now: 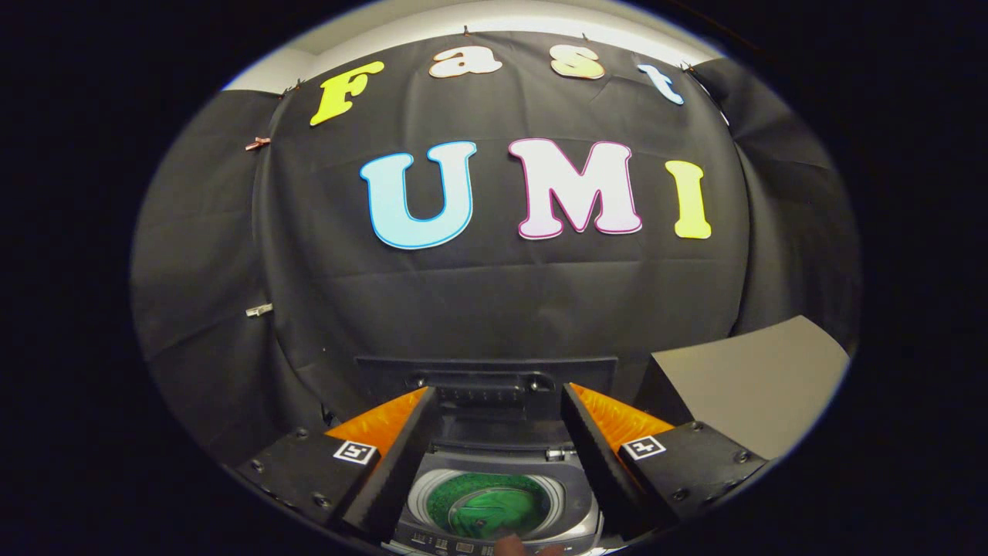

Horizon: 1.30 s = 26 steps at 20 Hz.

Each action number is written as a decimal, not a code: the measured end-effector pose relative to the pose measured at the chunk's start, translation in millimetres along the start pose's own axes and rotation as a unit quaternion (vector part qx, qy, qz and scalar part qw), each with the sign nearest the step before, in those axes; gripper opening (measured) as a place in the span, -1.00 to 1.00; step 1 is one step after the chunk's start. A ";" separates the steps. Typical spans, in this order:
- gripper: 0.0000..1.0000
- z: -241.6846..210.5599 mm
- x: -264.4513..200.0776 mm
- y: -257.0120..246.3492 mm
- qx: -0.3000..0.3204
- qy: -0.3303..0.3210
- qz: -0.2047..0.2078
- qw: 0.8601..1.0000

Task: Put the clothes into the washing machine and then close the washing machine lid.

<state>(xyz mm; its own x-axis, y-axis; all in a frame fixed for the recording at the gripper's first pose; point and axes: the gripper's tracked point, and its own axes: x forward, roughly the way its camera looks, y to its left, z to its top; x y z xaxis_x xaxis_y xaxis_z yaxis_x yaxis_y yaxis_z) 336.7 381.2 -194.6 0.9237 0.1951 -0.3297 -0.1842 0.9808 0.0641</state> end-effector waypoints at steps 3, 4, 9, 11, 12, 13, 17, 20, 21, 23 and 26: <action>0.99 14.0 30.5 2.0 0.019 0.018 -0.001 1.000; 0.99 17.1 41.3 2.9 0.022 0.021 -0.003 1.000; 0.99 19.5 96.1 5.0 0.030 0.038 0.002 0.999; 0.99 11.7 116.0 5.5 0.024 0.049 0.004 0.999; 0.99 5.9 125.0 5.6 0.020 0.054 0.005 0.998; 0.99 -0.3 132.6 4.6 0.018 0.060 0.004 0.998; 0.99 -28.0 158.5 -1.7 -0.007 0.083 -0.008 0.996; 1.00 -31.2 155.9 0.2 -0.011 0.097 -0.005 0.995; 1.00 -32.4 155.0 0.7 -0.012 0.103 -0.001 0.995; 1.00 -33.8 154.4 -0.2 -0.015 0.100 0.004 0.995; 1.00 -33.6 150.5 -0.4 -0.016 0.088 0.007 0.996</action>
<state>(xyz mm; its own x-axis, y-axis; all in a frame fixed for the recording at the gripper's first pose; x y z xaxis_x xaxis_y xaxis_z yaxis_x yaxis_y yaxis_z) 464.5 410.2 -275.9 0.8479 0.2033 -0.4896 -0.2108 0.9767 0.0404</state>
